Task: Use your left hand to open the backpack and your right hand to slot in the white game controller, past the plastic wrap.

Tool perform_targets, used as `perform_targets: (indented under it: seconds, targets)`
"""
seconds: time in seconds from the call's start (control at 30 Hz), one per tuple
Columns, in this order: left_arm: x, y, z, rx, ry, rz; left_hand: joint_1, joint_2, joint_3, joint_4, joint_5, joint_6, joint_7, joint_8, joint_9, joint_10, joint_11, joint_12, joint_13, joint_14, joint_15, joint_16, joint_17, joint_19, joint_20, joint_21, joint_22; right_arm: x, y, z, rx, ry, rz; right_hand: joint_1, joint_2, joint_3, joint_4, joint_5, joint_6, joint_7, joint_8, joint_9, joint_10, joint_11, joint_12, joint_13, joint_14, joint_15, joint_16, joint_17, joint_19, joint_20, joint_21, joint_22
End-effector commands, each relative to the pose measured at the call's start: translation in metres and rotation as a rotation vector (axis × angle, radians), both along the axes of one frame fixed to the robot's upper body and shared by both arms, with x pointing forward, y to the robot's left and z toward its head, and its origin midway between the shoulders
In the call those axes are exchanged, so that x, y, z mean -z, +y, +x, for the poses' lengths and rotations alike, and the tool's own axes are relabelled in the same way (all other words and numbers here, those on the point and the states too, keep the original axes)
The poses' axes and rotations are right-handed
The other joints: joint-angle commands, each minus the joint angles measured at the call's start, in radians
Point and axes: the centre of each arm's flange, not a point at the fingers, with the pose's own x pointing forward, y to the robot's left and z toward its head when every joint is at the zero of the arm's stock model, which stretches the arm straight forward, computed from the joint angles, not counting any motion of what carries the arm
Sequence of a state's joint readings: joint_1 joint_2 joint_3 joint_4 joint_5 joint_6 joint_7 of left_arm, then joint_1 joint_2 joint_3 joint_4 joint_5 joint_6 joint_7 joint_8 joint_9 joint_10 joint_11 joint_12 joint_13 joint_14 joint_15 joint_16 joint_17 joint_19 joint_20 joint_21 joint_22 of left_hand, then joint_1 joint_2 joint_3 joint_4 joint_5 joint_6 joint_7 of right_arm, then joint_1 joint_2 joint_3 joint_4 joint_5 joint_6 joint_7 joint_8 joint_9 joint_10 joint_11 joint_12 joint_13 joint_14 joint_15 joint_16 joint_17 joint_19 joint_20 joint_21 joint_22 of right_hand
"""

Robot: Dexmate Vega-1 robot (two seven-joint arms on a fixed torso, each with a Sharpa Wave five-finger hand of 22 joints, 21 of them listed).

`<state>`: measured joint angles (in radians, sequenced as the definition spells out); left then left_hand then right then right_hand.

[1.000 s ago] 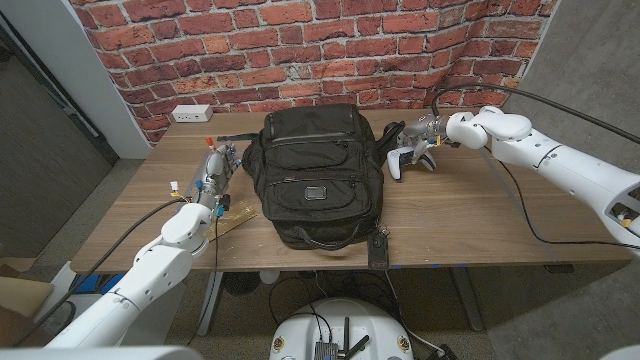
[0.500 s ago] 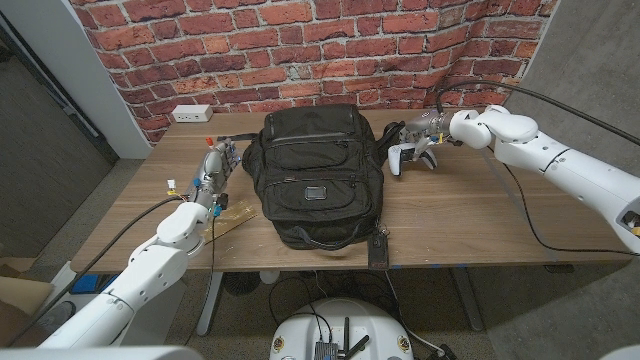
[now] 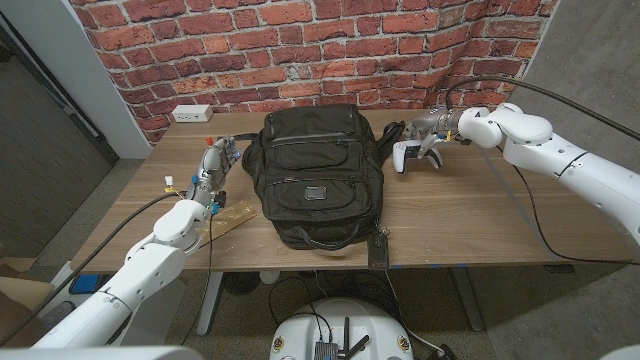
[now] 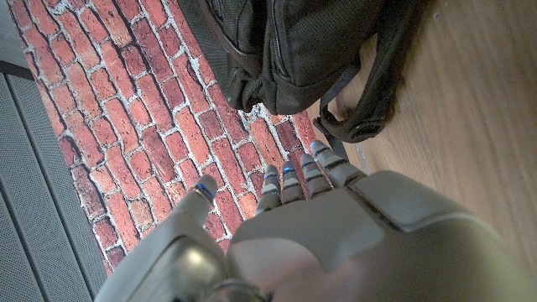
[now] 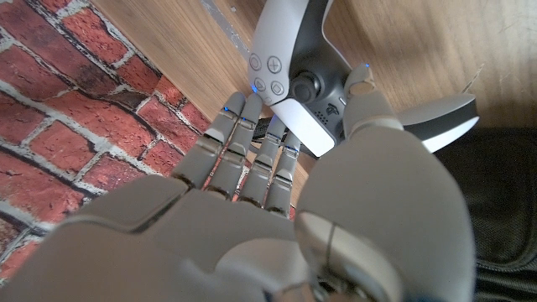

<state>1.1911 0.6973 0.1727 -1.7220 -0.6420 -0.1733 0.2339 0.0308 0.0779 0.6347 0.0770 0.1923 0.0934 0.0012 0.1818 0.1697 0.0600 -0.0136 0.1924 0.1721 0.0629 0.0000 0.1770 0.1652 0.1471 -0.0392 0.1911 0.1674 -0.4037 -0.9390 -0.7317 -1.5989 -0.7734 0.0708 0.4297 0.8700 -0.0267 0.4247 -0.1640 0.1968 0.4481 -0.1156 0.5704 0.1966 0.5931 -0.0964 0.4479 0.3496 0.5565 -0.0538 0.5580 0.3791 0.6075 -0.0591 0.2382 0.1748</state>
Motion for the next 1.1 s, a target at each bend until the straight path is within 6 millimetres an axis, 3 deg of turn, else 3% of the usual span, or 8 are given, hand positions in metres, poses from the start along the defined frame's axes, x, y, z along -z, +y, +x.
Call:
perform_targets:
  seconds: [0.03,0.23,0.63,0.8,1.1]
  targets:
    - [-0.001,-0.01,-0.007,-0.019,-0.014,0.03,-0.007,0.05,0.007,-0.001,0.007,0.01,0.003,0.007,0.006,0.012,-0.002,0.004,0.003,0.01,0.0,0.003,0.003,0.013,-0.024,0.001,0.001,-0.009,-0.012,-0.019,0.014,0.003,0.034,0.028,0.071,0.013,0.008,0.01,0.045,-0.029,0.004,0.004,0.115,-0.101,0.009,0.005,0.012,-0.173,0.002,0.002,0.012,-0.106,0.005,0.004]
    - [-0.003,-0.013,-0.011,-0.022,-0.013,0.056,-0.004,0.049,0.008,-0.004,0.007,0.016,0.0,0.008,0.006,0.017,-0.005,0.004,0.003,0.013,-0.004,0.003,0.003,0.016,-0.024,0.002,0.001,-0.007,-0.014,-0.026,0.012,-0.005,0.077,0.021,0.074,0.011,0.012,0.01,0.051,-0.027,0.004,0.003,0.123,-0.099,0.009,0.005,0.022,-0.17,0.002,0.002,0.017,-0.106,0.006,0.005]
    - [-0.016,0.009,-0.02,-0.055,-0.027,0.1,0.009,0.045,0.016,-0.025,0.006,0.049,-0.009,0.014,0.005,0.045,-0.015,0.01,0.003,0.035,-0.022,0.004,0.001,0.034,-0.029,0.005,0.001,-0.006,-0.006,-0.045,0.058,-0.025,0.123,0.023,0.077,0.01,0.008,0.012,0.065,-0.025,0.007,0.002,0.134,-0.098,0.008,0.004,0.032,-0.173,0.0,0.001,0.021,-0.106,0.006,0.005]
    - [-0.013,0.01,-0.027,-0.067,-0.041,0.109,0.023,0.037,0.021,-0.05,0.003,0.076,-0.02,0.017,0.005,0.067,-0.025,0.013,0.002,0.054,-0.029,0.005,-0.001,0.051,-0.029,0.007,0.0,-0.007,-0.007,-0.055,0.065,-0.032,0.138,0.023,0.077,0.009,0.008,0.012,0.07,-0.026,0.007,0.002,0.138,-0.1,0.007,0.004,0.036,-0.172,0.0,0.001,0.023,-0.107,0.006,0.005]
    - [-0.003,0.01,-0.045,-0.098,-0.087,0.134,0.067,0.023,0.037,-0.132,-0.005,0.153,-0.042,0.023,0.005,0.123,-0.049,0.016,0.002,0.108,-0.059,0.005,-0.002,0.092,-0.037,0.009,0.0,-0.003,-0.011,-0.067,0.076,-0.037,0.163,0.023,0.081,0.008,0.006,0.013,0.078,-0.025,0.007,0.001,0.15,-0.101,0.008,0.005,0.049,-0.173,0.0,0.001,0.029,-0.11,0.007,0.006]
